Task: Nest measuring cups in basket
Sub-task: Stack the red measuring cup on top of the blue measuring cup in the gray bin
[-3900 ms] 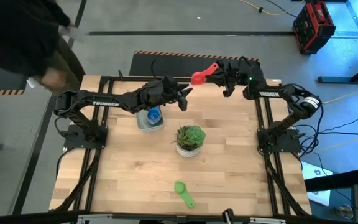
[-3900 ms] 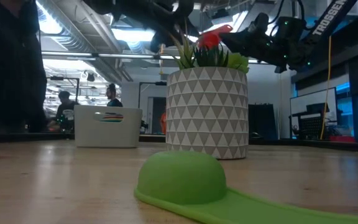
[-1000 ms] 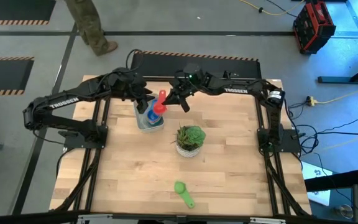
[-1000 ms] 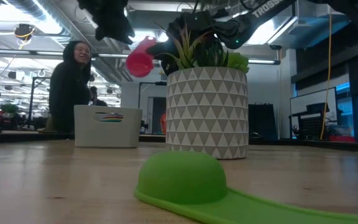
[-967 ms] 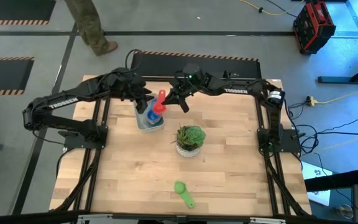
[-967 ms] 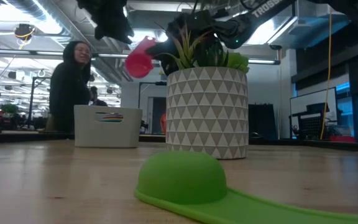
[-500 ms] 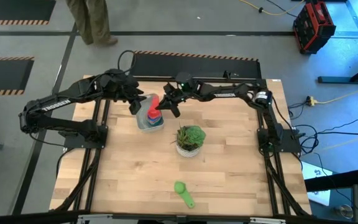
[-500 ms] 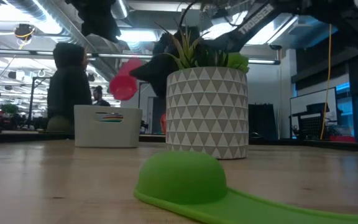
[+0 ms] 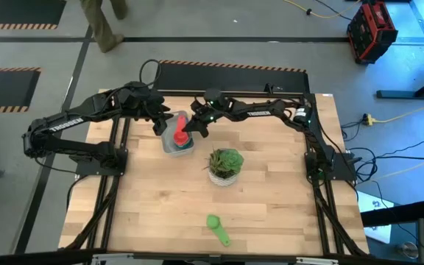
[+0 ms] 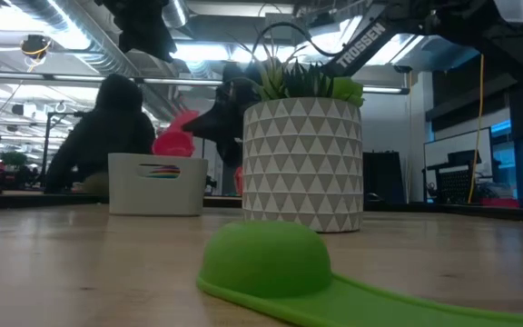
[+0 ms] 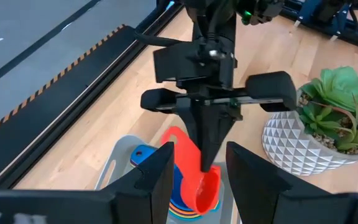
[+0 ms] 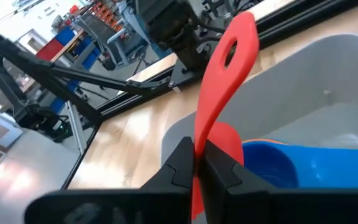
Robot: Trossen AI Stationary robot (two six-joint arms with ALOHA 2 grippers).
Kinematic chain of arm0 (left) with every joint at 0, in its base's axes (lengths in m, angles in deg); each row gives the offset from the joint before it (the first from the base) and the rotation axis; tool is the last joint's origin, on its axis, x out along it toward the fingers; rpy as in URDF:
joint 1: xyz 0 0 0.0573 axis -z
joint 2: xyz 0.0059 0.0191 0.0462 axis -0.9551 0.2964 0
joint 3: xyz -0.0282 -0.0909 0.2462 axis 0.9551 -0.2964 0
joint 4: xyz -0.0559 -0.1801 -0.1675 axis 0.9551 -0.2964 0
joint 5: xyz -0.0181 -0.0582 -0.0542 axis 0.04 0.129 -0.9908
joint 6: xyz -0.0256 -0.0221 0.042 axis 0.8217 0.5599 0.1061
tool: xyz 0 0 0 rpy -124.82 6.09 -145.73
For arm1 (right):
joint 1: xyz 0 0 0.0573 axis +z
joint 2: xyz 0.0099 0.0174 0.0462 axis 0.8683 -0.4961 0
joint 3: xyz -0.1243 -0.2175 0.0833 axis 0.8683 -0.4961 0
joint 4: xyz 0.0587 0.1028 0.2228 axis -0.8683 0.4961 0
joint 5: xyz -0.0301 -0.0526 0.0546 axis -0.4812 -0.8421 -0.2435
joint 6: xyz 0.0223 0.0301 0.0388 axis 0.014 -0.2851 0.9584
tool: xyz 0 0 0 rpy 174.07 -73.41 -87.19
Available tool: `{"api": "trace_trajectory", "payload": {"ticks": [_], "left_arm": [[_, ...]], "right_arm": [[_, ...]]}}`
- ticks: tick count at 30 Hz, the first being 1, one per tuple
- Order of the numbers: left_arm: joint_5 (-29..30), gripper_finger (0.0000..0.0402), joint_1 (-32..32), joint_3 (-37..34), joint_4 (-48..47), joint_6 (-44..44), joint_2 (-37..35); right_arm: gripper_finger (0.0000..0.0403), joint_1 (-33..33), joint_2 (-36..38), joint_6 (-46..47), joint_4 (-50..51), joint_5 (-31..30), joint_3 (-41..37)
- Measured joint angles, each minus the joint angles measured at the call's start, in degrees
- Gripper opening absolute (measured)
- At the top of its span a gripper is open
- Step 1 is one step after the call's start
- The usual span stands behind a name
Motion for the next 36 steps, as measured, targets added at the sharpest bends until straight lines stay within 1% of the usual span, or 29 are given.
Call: {"api": "trace_trajectory", "payload": {"ticks": [3, 11, 14, 18, 20, 36], "left_arm": [[0.0, 0.0139, 0.0, 0.0, 0.0, 0.0, 0.0], [0.0, 0.0139, 0.0, 0.0, 0.0, -0.1, 0.0], [0.0, 0.0139, 0.0, 0.0, 0.0, -0.1, 0.0], [0.0, 0.0139, 0.0, 0.0, 0.0, -0.1, 0.0], [0.0, 0.0139, 0.0, 0.0, 0.0, -0.1, 0.0], [0.0, 0.0139, 0.0, 0.0, 0.0, -0.1, 0.0]], "right_arm": [[0.0012, -0.2, 0.0, 1.1, 0.9, -0.1, 0.0], [0.0013, -0.1, 0.0, -0.3, 1.5, 0.0, 0.0], [0.0021, -0.1, 0.0, -0.3, 1.8, -0.2, 0.0], [0.0036, -0.1, 0.0, -0.3, 1.7, -2.6, 0.0], [0.0038, -0.1, 0.0, -0.3, 1.7, -2.6, 0.0], [0.0042, 0.0, 0.0, -0.4, 1.7, -2.7, 0.0]]}}
